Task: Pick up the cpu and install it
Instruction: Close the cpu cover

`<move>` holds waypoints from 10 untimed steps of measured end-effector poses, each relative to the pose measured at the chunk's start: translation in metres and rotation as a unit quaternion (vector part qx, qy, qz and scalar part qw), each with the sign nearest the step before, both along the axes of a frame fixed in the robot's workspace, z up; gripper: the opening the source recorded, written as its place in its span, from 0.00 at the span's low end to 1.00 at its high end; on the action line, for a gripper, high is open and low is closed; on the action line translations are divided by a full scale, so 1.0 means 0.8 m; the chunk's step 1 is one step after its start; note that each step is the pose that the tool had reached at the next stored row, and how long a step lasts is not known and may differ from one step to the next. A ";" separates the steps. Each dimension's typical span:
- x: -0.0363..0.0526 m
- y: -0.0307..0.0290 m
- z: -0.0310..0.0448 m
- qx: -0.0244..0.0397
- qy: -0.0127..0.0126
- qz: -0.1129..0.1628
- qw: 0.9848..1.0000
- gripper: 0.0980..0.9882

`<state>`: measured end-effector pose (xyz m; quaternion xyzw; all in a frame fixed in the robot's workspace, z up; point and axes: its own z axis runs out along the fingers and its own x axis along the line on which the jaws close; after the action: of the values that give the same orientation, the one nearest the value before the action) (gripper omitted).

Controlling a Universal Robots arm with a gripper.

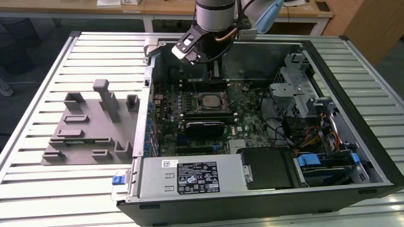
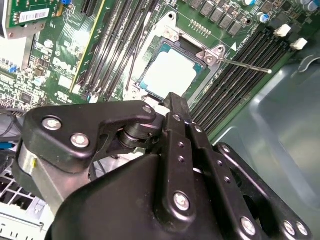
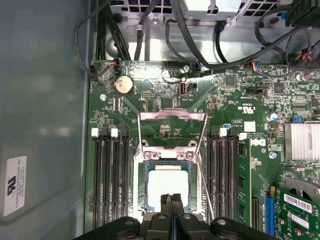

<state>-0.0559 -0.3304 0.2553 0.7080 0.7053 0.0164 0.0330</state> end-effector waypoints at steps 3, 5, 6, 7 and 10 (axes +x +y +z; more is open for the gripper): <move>0.000 0.0001 0.0050 0.000 0.000 0.000 1.000 0.01; 0.000 0.0002 0.0086 0.000 0.000 0.000 1.000 0.01; 0.000 0.0002 0.0102 0.000 0.000 0.000 1.000 0.01; 0.000 0.0002 0.0117 0.000 0.000 0.000 1.000 0.01; 0.000 0.0001 0.0166 0.000 0.000 0.000 1.000 0.01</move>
<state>-0.0559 -0.3303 0.2685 0.7080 0.7052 0.0163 0.0330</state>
